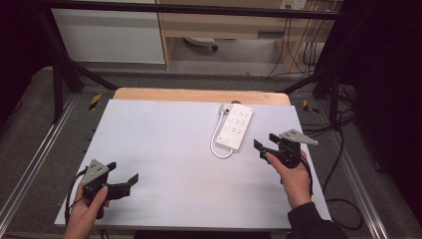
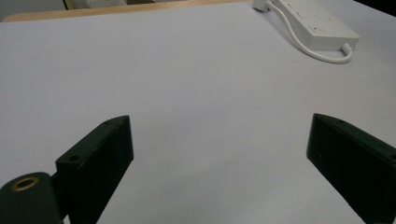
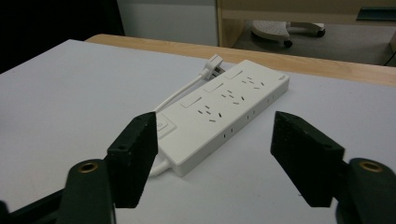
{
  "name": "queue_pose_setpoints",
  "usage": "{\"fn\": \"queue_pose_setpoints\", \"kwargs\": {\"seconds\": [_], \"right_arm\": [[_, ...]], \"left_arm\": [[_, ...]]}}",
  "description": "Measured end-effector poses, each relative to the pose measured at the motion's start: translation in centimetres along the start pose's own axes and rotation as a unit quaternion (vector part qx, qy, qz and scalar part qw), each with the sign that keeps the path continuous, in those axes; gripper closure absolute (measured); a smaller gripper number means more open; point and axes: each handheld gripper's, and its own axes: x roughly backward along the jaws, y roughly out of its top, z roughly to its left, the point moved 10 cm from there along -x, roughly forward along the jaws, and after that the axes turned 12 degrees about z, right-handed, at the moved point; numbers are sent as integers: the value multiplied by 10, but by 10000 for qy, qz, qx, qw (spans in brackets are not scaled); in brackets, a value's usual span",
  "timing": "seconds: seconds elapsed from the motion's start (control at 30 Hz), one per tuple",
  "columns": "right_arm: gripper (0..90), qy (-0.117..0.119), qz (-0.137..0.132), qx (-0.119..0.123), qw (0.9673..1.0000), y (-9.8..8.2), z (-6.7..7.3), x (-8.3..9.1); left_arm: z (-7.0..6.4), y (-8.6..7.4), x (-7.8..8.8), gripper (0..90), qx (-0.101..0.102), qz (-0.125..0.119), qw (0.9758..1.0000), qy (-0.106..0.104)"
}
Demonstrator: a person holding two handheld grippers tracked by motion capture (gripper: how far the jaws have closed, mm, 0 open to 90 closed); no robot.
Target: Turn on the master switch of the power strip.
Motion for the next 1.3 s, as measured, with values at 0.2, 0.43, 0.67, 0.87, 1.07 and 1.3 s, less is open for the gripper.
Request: {"fn": "queue_pose_setpoints", "kwargs": {"seconds": [0.2, 0.43, 0.67, 0.87, 1.07, 1.3], "right_arm": [[544, 99, -28, 9, 9999, 7, 1, -6], [691, 59, -115, 57, 9999, 18, -3, -10], [822, 48, -240, 280, 9993, 35, -3, -16], [870, -11, -237, 328, 9992, 42, -5, -22], [900, -76, -193, 302, 9993, 47, -8, -31], [900, -95, -129, 265, 9995, 49, -8, -41]], "left_arm": [[0, 0, 0, 73, -12, -6, 10000, -5], [-1, 0, 0, 73, -25, -18, 10000, -18], [0, 1, 0, 73, -36, -23, 10000, -10], [-1, 1, 0, 73, -45, -23, 10000, -11], [-1, 1, 0, 73, -59, -10, 10000, -5], [-1, 0, 0, 73, -75, 0, 10000, 2]]}}
